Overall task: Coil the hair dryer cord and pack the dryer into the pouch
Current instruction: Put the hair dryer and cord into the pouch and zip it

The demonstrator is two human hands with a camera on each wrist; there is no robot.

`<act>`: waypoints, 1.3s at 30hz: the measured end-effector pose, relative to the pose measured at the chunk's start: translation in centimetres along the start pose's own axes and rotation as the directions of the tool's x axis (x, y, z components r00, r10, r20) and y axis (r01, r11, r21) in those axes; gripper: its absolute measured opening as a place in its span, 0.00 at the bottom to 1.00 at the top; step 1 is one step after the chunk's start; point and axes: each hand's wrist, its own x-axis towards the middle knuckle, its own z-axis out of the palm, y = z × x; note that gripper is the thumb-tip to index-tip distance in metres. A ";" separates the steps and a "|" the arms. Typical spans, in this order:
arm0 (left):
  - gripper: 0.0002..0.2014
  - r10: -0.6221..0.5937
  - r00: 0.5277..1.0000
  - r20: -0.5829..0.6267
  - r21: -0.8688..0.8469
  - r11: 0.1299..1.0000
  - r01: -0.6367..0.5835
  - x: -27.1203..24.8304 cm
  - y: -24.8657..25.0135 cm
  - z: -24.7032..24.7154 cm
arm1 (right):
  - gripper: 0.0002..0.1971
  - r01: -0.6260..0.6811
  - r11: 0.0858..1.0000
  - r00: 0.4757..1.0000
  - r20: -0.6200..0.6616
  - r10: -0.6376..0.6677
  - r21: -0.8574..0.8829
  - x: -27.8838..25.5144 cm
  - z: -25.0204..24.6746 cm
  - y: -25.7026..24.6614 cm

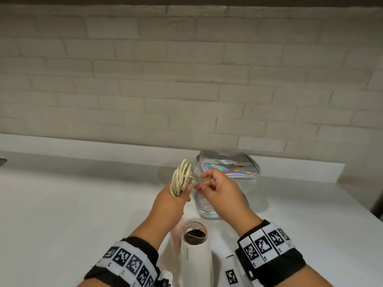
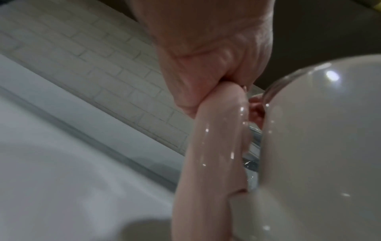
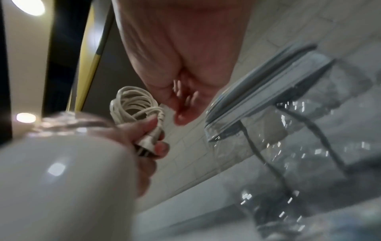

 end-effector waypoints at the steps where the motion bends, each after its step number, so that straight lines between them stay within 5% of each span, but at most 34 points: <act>1: 0.11 -0.012 1.000 -0.014 0.017 1.000 0.013 0.1 0.1 -0.1 | 0.15 0.099 0.951 0.989 -0.077 -0.126 -0.293 0.6 -0.6 0.6; 2: 0.11 -0.012 1.000 -0.023 0.033 0.999 0.013 0.2 0.4 -0.2 | 0.22 0.158 0.819 0.960 -0.110 -0.259 -0.552 1.1 -1.3 1.3; 4: 0.09 0.020 0.999 -0.031 0.059 0.998 -0.018 0.5 1.0 -0.4 | 0.35 0.104 0.580 0.946 -0.099 -0.307 -0.808 2.3 -2.8 2.8; 7: 0.06 0.066 0.996 -0.067 0.053 0.997 -0.062 1.2 2.3 -1.0 | 0.31 -0.047 0.476 0.993 -0.093 -0.074 -0.878 3.6 -4.7 3.4; 12: 0.09 0.117 0.965 -0.234 -0.049 0.990 -0.131 2.9 6.7 -2.3 | 0.10 -0.013 0.598 0.991 -0.092 -0.101 -0.802 3.9 -5.9 2.1; 15: 0.17 0.180 0.920 -0.349 -0.141 0.960 -0.241 4.2 9.3 -2.9 | 0.11 0.000 0.777 0.976 -0.168 -0.136 -0.630 3.8 -6.7 -0.1; 19: 0.21 0.194 0.823 -0.534 -0.287 0.874 -0.392 5.8 12.4 -2.7 | 0.16 0.021 0.866 0.939 -0.288 -0.189 -0.499 4.4 -7.8 -3.4; 24: 0.06 0.285 0.756 -0.589 -0.348 0.755 -0.556 7.1 13.2 -0.1 | 0.10 0.020 0.956 0.944 -0.310 -0.115 -0.293 5.0 -8.4 -5.6; 28: 0.08 0.535 0.744 -0.399 -0.027 0.805 -0.593 7.0 10.1 2.9 | 0.10 0.032 0.958 0.955 -0.273 -0.113 -0.285 5.0 -8.5 -5.8; 32: 0.08 0.747 0.661 0.063 0.364 0.600 -0.712 7.1 6.3 4.9 | 0.06 0.031 0.977 0.939 -0.330 -0.101 -0.212 4.9 -8.8 -5.0; 36: 0.09 0.629 0.659 0.412 0.604 0.353 -0.715 8.2 5.1 5.4 | 0.08 0.028 0.978 0.921 -0.374 -0.106 -0.208 4.7 -9.0 -4.2; 39: 0.12 0.388 0.720 0.575 0.696 0.230 -0.680 8.4 5.6 6.5 | 0.08 0.032 0.980 0.911 -0.398 -0.108 -0.194 4.7 -8.8 -3.9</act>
